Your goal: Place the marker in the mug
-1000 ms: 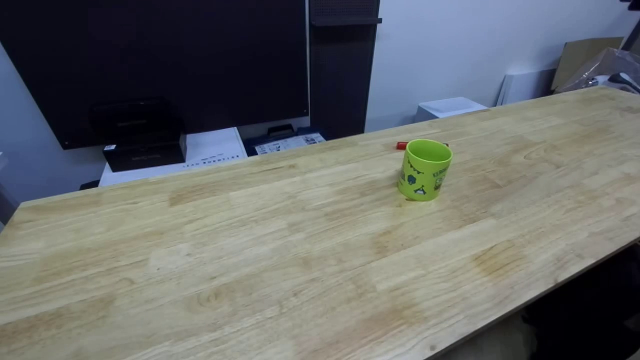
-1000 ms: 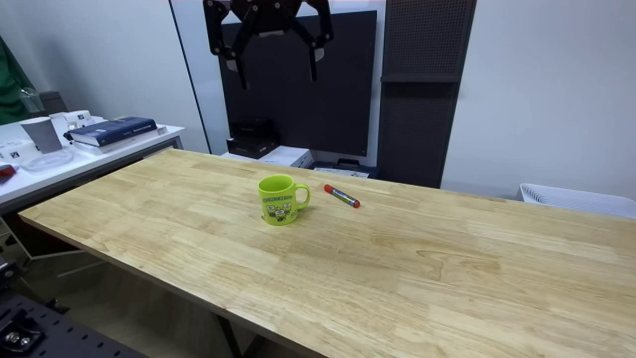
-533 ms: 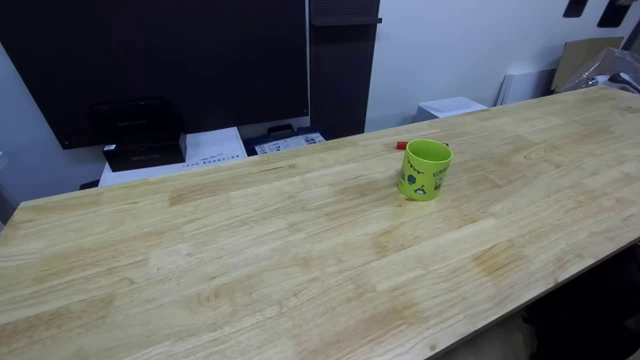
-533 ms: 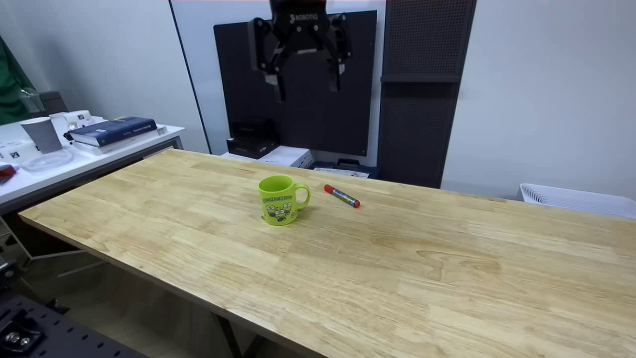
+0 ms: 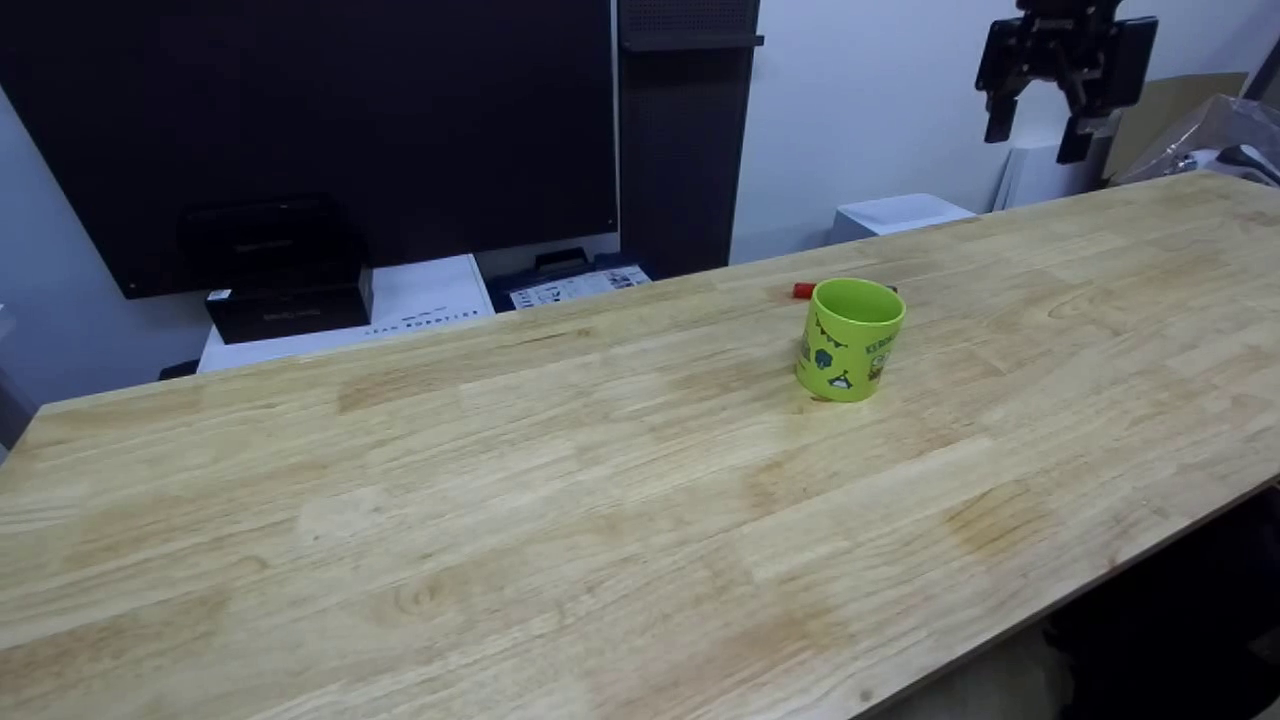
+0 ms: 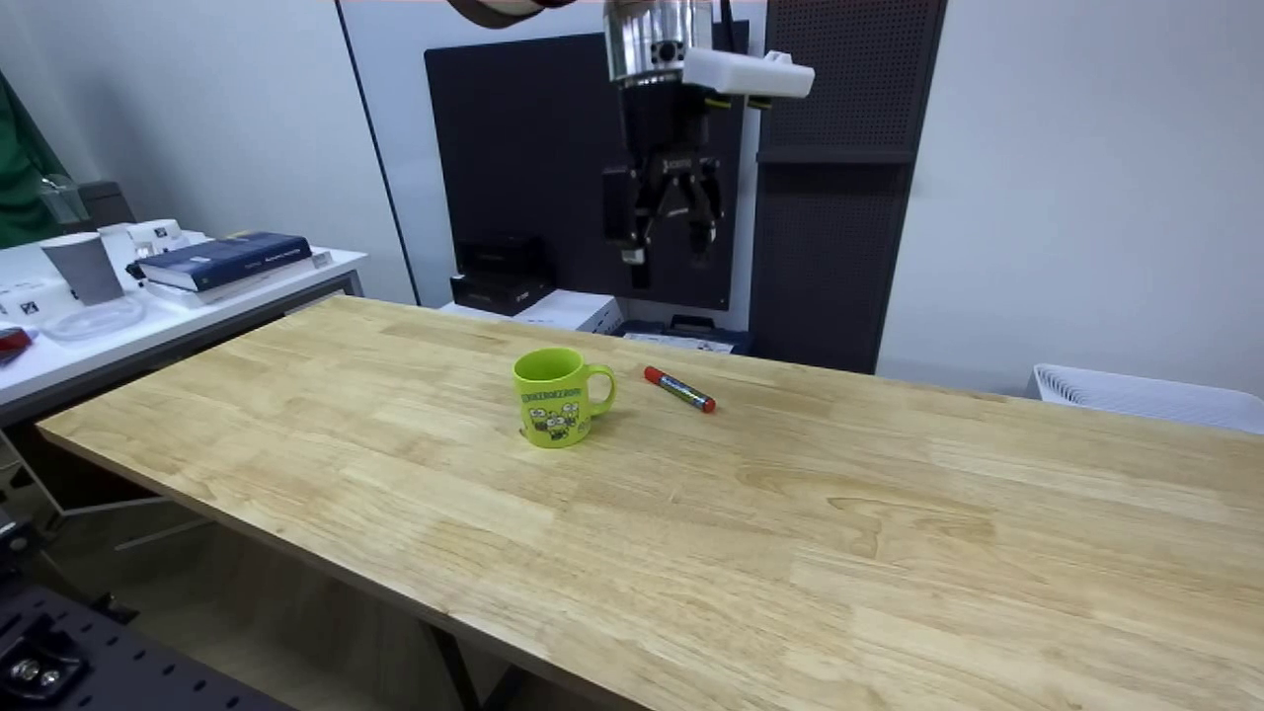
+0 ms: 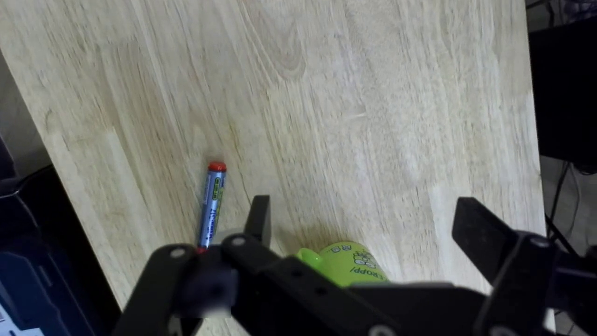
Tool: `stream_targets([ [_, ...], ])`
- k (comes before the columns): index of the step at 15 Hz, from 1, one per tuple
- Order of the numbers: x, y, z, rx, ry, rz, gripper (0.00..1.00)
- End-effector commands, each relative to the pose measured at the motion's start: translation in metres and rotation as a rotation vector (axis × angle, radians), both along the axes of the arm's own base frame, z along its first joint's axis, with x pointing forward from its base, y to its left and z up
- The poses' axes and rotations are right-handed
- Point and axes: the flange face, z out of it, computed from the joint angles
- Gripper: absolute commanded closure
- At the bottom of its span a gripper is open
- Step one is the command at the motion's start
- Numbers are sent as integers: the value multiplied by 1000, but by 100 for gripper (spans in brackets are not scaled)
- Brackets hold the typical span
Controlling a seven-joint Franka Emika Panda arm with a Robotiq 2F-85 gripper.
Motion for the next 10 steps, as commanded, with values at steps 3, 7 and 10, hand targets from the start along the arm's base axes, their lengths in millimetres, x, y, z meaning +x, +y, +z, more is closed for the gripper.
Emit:
stream_targets([
  [3, -1, 0, 10, 0, -13, -1, 0],
  [7, 10, 2, 5, -35, -61, -56, 0],
  [10, 34, 6, -22, -63, -112, -120, 0],
])
